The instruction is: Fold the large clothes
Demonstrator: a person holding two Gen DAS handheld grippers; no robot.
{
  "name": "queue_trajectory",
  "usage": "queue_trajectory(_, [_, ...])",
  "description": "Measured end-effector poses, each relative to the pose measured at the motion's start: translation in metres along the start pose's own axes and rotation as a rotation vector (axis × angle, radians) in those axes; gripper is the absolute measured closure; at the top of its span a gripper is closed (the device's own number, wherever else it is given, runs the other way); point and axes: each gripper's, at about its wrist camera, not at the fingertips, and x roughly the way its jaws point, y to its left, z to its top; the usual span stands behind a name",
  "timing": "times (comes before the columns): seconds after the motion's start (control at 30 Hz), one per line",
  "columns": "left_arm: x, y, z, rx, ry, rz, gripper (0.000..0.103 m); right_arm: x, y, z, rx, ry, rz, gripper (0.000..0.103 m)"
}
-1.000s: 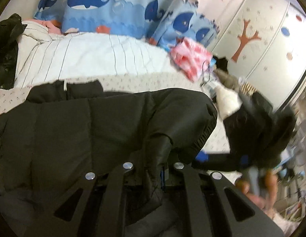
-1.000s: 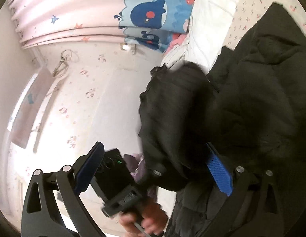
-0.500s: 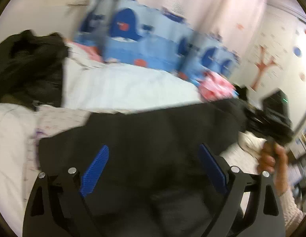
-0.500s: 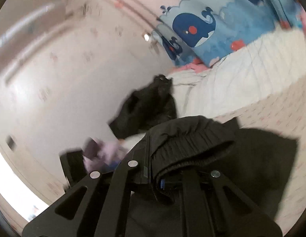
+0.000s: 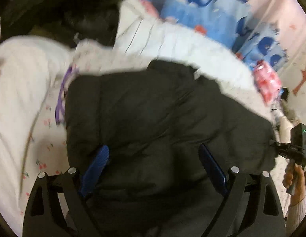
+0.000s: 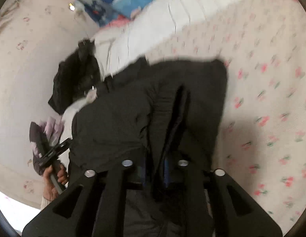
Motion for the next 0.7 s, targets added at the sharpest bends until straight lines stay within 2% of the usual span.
queue_trajectory(0.07, [-0.002, -0.006, 0.004, 0.043, -0.018, 0.030, 0.009, -0.006, 0.009, -0.001, -0.038, -0.026, -0.023, 0.076])
queue_trajectory(0.1, [0.003, -0.005, 0.004, 0.056, -0.005, 0.049, 0.008, 0.004, 0.011, 0.001, -0.059, -0.006, -0.071, 0.074])
queue_trajectory(0.17, [0.032, 0.000, -0.002, 0.065, 0.100, 0.079, 0.008, 0.030, 0.006, 0.003, -0.098, 0.078, -0.205, 0.072])
queue_trajectory(0.2, [0.042, 0.005, -0.009, 0.081, 0.139, 0.084, 0.007, 0.042, 0.002, 0.002, -0.107, 0.117, -0.239, 0.072])
queue_trajectory(0.23, [0.043, 0.006, -0.013, 0.092, 0.141, 0.087, 0.007, 0.048, -0.002, 0.000, -0.088, 0.136, -0.244, 0.071])
queue_trajectory(0.33, [-0.003, 0.008, -0.016, 0.080, 0.096, 0.047, 0.008, 0.021, 0.000, -0.001, -0.085, 0.091, -0.251, 0.071])
queue_trajectory(0.43, [-0.074, 0.022, -0.033, 0.110, 0.043, 0.059, 0.008, -0.024, 0.008, -0.019, -0.073, 0.071, -0.179, 0.060])
queue_trajectory(0.5, [-0.118, 0.045, -0.056, 0.084, 0.046, 0.039, 0.007, -0.054, 0.007, -0.054, -0.038, 0.113, -0.073, 0.045])
queue_trajectory(0.6, [-0.153, 0.081, -0.105, -0.014, 0.125, 0.003, 0.007, -0.074, -0.003, -0.108, 0.010, 0.204, 0.043, 0.043])
queue_trajectory(0.63, [-0.159, 0.092, -0.127, -0.051, 0.171, -0.007, 0.007, -0.078, -0.005, -0.129, 0.027, 0.234, 0.067, 0.042])
queue_trajectory(0.7, [-0.164, 0.100, -0.162, -0.085, 0.212, -0.029, 0.007, -0.083, -0.008, -0.166, 0.050, 0.285, 0.089, 0.042])
